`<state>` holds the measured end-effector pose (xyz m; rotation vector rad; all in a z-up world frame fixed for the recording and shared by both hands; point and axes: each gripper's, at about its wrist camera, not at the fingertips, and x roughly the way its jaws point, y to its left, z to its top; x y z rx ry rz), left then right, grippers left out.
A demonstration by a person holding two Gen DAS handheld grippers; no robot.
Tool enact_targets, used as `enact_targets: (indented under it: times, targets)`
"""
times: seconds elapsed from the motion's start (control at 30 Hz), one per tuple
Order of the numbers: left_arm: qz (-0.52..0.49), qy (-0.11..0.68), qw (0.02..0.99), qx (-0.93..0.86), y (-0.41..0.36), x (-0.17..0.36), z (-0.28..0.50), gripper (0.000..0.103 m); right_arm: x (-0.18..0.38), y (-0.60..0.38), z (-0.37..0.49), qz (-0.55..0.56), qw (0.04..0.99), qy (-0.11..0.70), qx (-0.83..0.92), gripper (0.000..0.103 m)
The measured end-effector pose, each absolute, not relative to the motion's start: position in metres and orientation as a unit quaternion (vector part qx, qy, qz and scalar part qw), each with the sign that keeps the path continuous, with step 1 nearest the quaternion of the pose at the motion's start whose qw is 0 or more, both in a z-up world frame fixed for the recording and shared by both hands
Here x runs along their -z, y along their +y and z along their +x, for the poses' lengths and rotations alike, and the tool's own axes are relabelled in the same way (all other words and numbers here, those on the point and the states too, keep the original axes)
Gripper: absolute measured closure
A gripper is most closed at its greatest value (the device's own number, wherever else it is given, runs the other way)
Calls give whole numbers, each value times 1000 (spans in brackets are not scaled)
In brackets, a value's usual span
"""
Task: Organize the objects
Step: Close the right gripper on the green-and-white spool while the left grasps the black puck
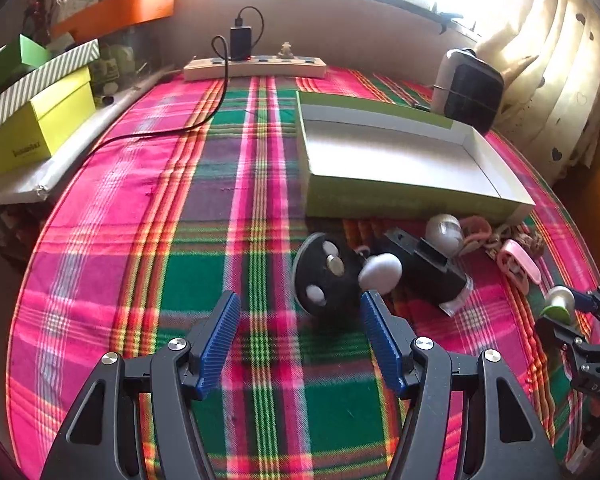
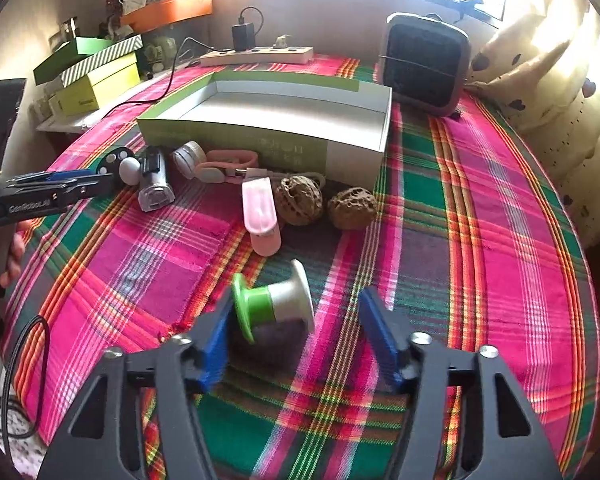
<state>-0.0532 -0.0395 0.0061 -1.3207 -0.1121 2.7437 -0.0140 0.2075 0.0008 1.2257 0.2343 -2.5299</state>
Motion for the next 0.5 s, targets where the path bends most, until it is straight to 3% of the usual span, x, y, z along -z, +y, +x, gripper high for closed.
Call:
enact_targets:
  times: [0.23,0.5]
  targets:
    - [-432,-51,47,-899,-47,-6,-63,41,-2,206,-13,424,158,78,888,70]
    - [-432,-65,51,-898,-49,-7,-69,46,-2,205,-16,425,153,69,889,70]
